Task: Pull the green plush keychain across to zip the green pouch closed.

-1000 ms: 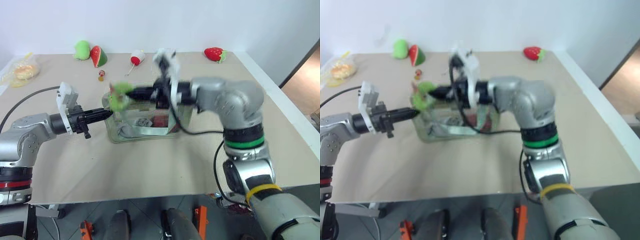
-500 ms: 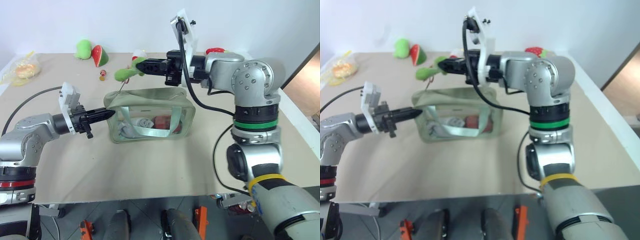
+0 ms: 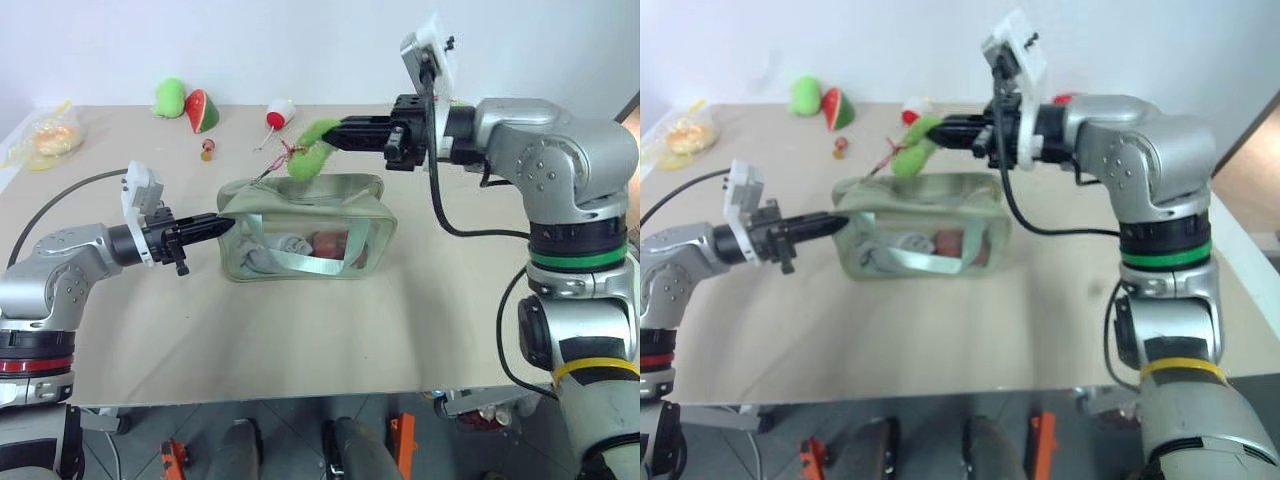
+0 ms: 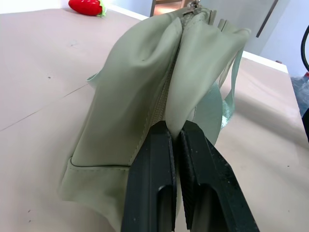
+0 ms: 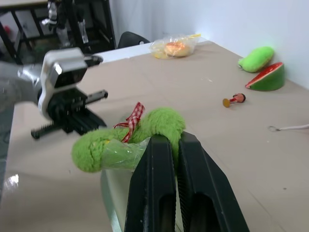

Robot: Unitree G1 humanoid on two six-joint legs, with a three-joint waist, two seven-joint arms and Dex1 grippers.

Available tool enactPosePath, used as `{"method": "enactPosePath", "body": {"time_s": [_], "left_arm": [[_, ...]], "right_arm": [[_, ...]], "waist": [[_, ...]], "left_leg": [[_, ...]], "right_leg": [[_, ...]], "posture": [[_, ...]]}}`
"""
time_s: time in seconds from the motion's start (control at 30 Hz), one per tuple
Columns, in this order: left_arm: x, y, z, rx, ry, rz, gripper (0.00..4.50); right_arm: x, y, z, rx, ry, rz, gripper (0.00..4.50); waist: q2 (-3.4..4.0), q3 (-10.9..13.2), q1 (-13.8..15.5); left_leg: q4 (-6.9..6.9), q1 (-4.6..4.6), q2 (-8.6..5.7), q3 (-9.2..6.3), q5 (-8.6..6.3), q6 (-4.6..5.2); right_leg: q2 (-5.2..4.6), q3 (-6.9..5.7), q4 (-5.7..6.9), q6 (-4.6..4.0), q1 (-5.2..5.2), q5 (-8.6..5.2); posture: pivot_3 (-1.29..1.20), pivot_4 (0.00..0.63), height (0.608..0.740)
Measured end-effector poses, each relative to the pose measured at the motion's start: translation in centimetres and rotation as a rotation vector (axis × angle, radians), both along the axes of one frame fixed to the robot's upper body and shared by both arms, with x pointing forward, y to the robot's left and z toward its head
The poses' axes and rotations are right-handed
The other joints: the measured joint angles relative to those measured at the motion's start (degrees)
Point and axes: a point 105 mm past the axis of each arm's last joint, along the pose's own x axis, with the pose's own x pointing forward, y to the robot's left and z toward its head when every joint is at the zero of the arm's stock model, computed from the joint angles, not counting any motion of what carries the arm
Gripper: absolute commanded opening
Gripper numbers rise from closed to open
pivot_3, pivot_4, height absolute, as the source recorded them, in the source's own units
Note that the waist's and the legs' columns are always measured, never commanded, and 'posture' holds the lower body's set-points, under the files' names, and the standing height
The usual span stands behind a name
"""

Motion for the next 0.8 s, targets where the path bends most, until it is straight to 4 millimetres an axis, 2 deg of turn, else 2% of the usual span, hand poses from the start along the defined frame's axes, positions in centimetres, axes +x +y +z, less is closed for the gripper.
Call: {"method": "enactPosePath", "body": {"time_s": [0.13, 0.2, 0.37, 0.43, 0.6, 0.8], "left_arm": [[0.2, 0.3, -0.3, -0.002, 0.016, 0.015, 0.00], [0.2, 0.3, -0.3, -0.003, 0.017, 0.017, 0.00], [0.2, 0.4, -0.4, -0.004, 0.022, 0.023, 0.00], [0.2, 0.4, -0.5, -0.004, 0.027, 0.023, 0.00], [0.0, 0.5, -0.6, -0.002, 0.029, 0.023, 0.00], [-0.1, 1.0, -0.6, -0.012, 0.038, 0.035, 0.00]], "right_arm": [[0.5, -0.7, 0.4, -0.018, -0.064, -0.048, 0.04], [0.6, -0.8, 0.0, -0.033, -0.076, -0.061, 0.04], [-0.2, 0.4, -4.4, -0.177, -0.082, 0.013, 0.04], [-0.2, 0.0, -5.0, -0.206, -0.097, 0.018, 0.04], [1.7, -2.9, -4.8, -0.261, -0.157, -0.084, 0.04], [4.0, -8.8, -3.8, -0.344, -0.228, -0.286, 0.04]], "waist": [[0.03, 0.0, 0.0], [0.03, 0.0, 0.0], [0.03, 0.0, 0.0], [0.04, 0.0, 0.0], [0.03, 0.0, 0.0], [0.04, 0.0, 0.0]], "left_leg": [[-0.02, 0.02, 0.01, -0.02, 0.00, 0.00], [-0.02, 0.02, 0.00, -0.01, 0.00, 0.00], [-0.03, 0.02, 0.00, -0.01, 0.00, 0.00], [-0.02, 0.02, 0.00, 0.00, 0.00, 0.00], [-0.01, 0.06, 0.00, 0.00, 0.00, 0.00], [-0.07, 0.06, 0.00, 0.04, 0.00, 0.00]], "right_leg": [[0.02, -0.02, 0.01, -0.02, 0.00, 0.00], [0.01, -0.01, 0.01, -0.02, 0.01, -0.01], [0.01, -0.01, 0.01, -0.01, 0.00, -0.02], [0.00, 0.00, 0.01, -0.02, 0.00, -0.01], [0.00, -0.01, 0.01, -0.08, 0.02, -0.04], [0.00, 0.01, 0.01, -0.14, 0.00, -0.09]], "posture": [[0.00, 0.150, 0.740], [0.00, 0.150, 0.740], [0.00, 0.150, 0.740], [0.00, 0.150, 0.740], [0.00, 0.150, 0.740], [0.00, 0.150, 0.740]]}}
